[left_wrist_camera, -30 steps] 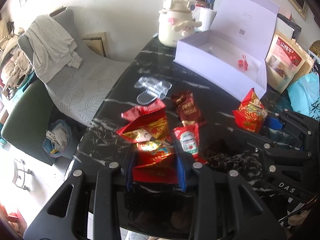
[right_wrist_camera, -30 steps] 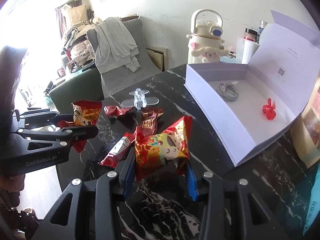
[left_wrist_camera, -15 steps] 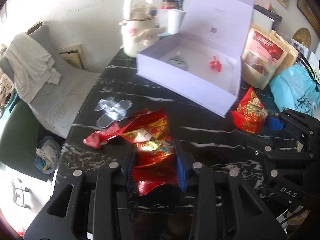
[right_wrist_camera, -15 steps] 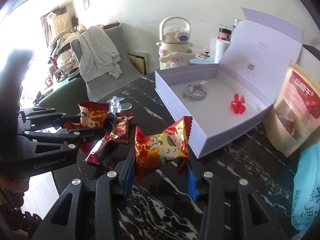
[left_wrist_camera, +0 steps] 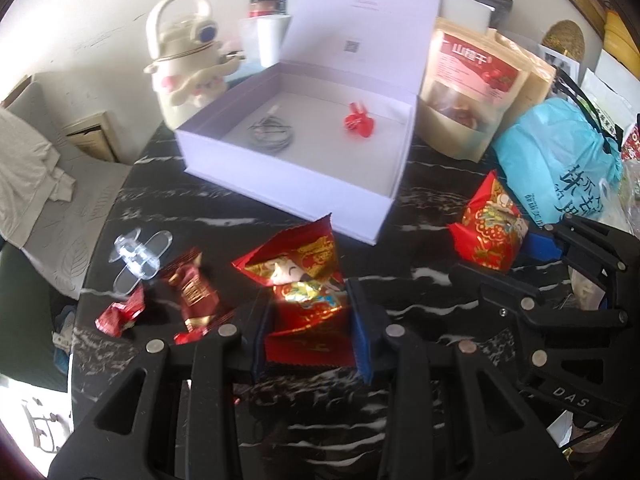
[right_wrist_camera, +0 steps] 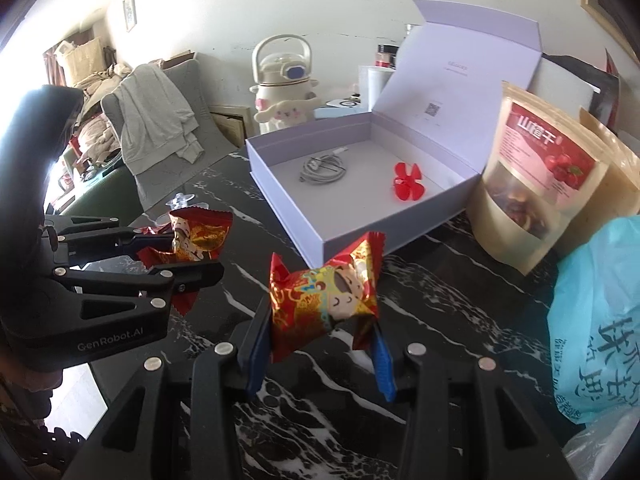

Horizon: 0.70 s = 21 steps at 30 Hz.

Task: Organize objects
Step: 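Lift and carry both snack packets toward the open white box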

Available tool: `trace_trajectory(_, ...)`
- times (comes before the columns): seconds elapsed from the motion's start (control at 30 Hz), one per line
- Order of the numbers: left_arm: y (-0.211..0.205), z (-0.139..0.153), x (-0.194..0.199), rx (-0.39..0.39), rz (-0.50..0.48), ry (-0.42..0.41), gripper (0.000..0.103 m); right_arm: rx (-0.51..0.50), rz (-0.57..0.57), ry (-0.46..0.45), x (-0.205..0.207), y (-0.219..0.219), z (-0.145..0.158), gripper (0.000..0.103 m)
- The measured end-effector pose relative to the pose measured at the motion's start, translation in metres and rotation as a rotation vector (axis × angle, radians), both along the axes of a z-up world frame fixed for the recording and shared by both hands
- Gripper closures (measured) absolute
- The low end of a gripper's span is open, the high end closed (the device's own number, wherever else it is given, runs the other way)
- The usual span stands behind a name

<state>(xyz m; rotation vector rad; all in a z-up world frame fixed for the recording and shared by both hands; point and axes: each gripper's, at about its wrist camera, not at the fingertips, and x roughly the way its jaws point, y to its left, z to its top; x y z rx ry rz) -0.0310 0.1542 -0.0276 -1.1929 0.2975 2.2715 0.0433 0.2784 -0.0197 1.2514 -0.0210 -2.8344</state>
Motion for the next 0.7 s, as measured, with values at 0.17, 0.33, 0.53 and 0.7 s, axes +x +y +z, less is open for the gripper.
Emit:
trace_trajectory(0.17,0.012,0.004,-0.007,0.0,-0.025,0.005,0.071,-0.002,-0.024,0.001,-0.004,0.011,0.002,0.059)
trace_trajectory(0.33,0.021,0.006,-0.021,-0.009,-0.035,0.011,0.071,-0.003,-0.035,0.005,-0.016,0.02,0.004,0.059)
trace_trajectory(0.53,0.031,0.012,-0.042,-0.015,-0.037,0.024,0.071,-0.003,-0.043,0.014,-0.036,0.03,0.01,0.059)
trace_trajectory(0.7,0.04,0.016,-0.06,-0.02,-0.041,0.034,0.071,0.001,-0.043,0.025,-0.054,0.036,0.016,0.059)
